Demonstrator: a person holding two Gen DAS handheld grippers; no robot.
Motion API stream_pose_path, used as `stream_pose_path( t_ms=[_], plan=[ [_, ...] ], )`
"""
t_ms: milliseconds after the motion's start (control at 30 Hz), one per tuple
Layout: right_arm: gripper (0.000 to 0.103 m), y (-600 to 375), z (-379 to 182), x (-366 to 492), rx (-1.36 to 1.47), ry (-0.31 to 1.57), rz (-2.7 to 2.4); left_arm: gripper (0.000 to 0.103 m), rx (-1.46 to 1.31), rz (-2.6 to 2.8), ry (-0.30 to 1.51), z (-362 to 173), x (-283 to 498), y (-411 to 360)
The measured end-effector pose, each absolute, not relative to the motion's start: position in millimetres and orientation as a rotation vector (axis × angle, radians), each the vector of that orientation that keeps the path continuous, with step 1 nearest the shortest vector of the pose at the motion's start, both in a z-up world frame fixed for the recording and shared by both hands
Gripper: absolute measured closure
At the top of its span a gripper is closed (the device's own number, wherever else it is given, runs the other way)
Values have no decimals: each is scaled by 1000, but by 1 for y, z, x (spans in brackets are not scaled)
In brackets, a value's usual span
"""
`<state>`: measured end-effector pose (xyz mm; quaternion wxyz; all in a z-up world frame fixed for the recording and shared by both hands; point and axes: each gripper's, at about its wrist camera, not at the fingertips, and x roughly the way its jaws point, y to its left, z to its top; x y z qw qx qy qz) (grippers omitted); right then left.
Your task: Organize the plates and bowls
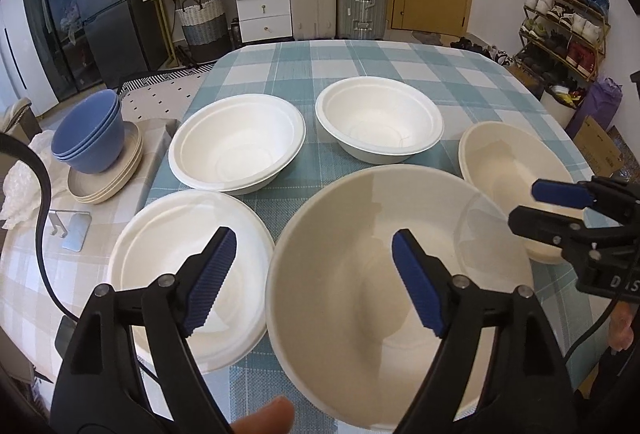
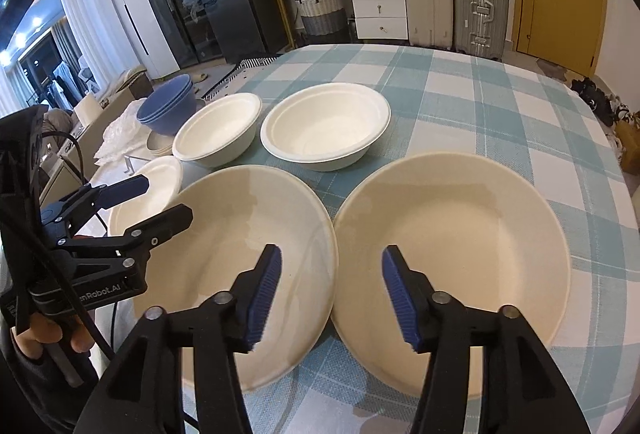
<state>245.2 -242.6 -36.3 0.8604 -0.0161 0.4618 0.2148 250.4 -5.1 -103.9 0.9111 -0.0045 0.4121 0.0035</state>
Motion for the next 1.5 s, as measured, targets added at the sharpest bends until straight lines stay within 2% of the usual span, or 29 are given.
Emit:
stream_pose_path(
  t_ms=[33, 100, 200, 367, 433, 500, 967, 1500],
  plan=[
    [34, -244, -34, 243, -34, 961, 455, 23, -16, 4, 851, -103, 249, -5],
    [34, -245, -30, 238, -33, 957, 465, 19, -21, 2, 852, -100, 245, -6],
    [34, -247, -26, 231, -40, 956, 468, 18, -30, 9, 856, -98, 241, -4],
    [24, -250, -25, 218, -42, 963, 481, 17, -49, 9, 860, -97, 229, 1],
    [24, -251, -26, 212, -49, 964, 486, 16, -53, 15, 864, -98, 223, 2],
    [23, -252, -25, 207, -47, 967, 490, 3, -59, 17, 870, -99, 218, 4],
    [22, -253, -32, 181, -59, 981, 514, 2, -119, 23, 858, -95, 178, 10],
    [22, -258, -56, 161, -54, 1041, 551, 2, -198, 30, 921, -131, 159, 5]
  ],
)
